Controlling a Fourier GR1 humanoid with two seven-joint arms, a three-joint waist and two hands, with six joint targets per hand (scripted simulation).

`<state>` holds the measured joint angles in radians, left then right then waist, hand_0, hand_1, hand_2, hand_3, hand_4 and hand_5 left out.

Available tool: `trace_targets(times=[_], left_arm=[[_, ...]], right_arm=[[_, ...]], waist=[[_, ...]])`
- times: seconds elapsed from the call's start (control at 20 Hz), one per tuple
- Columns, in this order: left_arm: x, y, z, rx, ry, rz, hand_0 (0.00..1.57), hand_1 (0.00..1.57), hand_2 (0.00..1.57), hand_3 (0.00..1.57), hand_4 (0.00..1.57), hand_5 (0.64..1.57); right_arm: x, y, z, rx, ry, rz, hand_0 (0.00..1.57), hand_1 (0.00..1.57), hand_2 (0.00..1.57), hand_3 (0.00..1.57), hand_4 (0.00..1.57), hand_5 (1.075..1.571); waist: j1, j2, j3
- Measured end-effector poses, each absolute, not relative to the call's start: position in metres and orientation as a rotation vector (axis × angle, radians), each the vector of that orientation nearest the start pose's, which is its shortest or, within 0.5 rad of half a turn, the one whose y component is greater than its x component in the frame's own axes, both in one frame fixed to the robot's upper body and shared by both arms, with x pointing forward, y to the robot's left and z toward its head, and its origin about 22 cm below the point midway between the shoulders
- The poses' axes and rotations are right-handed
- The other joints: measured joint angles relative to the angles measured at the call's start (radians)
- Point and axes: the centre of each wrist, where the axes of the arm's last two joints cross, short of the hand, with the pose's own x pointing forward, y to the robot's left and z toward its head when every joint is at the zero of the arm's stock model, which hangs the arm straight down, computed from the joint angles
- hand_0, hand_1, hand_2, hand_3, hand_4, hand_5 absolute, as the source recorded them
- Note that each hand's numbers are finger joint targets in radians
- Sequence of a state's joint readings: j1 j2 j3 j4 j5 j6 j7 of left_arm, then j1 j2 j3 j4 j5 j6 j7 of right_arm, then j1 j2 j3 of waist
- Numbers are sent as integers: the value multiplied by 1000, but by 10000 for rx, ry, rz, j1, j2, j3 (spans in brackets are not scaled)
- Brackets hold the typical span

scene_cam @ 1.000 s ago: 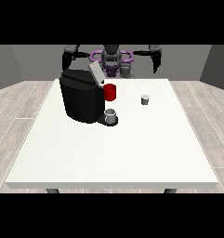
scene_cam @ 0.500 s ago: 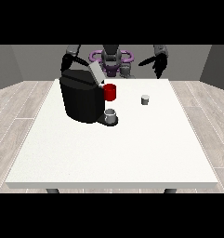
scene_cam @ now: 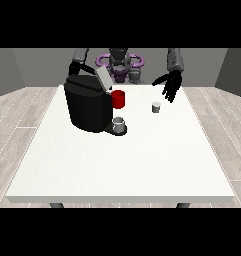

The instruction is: Insert the coffee pod into the coffee machine and close the lid

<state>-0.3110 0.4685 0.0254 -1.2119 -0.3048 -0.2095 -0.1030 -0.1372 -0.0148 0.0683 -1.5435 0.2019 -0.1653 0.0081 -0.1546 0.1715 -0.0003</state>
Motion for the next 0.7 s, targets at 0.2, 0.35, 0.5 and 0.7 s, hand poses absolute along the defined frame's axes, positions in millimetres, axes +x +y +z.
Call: trace_targets(times=[0.2, 0.35, 0.5, 0.7], left_arm=[[330, 343, 47, 4517, -14087, -7786, 0, 0, 0, 0, 0, 1571], [337, 351, 45, 4910, -13865, -8084, 0, 0, 0, 0, 0, 1571], [344, 341, 37, 5221, -13758, -8389, 261, 261, 589, 247, 0, 1571], [353, 329, 33, 5777, -14020, -8764, 940, 940, 950, 692, 81, 1571]], right_arm=[[277, -196, 26, -1915, -16628, 1269, 0, 0, 0, 0, 0, 1571], [281, -197, 30, -1645, -16679, 1264, 0, 0, 0, 0, 0, 1571], [287, -199, 25, -1712, -16631, 1273, 0, 0, 0, 0, 0, 1571], [293, -197, 20, -1743, -16509, 1280, 0, 0, 0, 0, 0, 1571]], waist=[[-82, 276, 0], [-132, 503, 0], [-39, 628, 1], [107, 677, -1]])
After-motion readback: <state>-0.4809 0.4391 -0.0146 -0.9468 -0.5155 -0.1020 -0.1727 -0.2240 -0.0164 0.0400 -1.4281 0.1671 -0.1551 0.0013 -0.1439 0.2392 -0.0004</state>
